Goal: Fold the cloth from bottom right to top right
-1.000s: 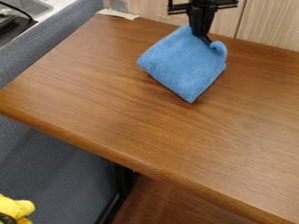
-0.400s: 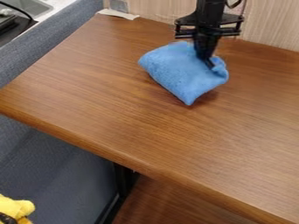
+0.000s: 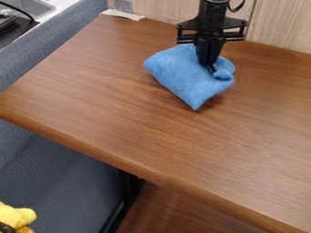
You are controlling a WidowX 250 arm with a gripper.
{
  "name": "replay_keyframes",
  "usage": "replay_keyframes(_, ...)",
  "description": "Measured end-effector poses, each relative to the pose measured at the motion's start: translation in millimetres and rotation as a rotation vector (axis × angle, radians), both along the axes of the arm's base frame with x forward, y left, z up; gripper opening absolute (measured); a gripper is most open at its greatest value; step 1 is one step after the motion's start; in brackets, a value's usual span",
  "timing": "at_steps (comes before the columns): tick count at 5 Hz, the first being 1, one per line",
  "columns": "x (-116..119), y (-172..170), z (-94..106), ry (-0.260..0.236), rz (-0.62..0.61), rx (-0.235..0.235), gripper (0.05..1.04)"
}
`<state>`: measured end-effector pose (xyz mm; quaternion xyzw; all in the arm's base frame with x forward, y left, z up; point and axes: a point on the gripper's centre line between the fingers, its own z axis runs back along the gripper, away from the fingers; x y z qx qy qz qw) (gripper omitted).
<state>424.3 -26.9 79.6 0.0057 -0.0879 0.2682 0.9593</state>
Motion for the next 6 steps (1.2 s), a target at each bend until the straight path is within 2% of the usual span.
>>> replay_keyframes(1,0,-1,-0.7,0.003,-0.004,-0.006,0.502)
replay_keyframes(2,-1,-1,-0.5,0.003,-0.003,-0.012,0.809)
replay_keyframes(3,-3,-3,-3.1,0.009,-0.006,-0.022,1.005)
replay_keyframes(5,0,-3,25.5,-0.064,-0.028,-0.036,0.999)
replay_keyframes(6,-9,-5,39.2,-0.073,-0.028,-0.051,0.999)
